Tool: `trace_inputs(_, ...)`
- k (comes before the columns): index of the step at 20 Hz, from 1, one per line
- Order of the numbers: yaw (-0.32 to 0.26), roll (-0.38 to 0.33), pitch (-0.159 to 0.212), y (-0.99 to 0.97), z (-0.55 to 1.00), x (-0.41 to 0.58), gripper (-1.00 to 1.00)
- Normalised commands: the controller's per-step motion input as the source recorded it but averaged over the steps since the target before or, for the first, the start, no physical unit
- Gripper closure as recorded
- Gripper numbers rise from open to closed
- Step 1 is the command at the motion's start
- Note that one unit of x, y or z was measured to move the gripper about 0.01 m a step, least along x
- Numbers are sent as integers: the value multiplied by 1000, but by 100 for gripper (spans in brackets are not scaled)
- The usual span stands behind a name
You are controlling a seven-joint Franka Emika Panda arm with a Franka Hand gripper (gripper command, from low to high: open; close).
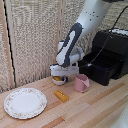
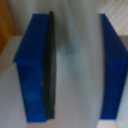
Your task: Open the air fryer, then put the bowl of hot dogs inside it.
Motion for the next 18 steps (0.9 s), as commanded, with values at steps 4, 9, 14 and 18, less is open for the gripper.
trace_inputs(4, -124, 41, -103, 31, 420, -4, 100)
trace_inputs(9, -222, 56, -118, 63, 670, 2, 100)
trace_inputs(14, -248, 11, -66, 27, 706, 41, 100)
trace_inputs(18, -255, 20, -19, -39, 778, 38, 100)
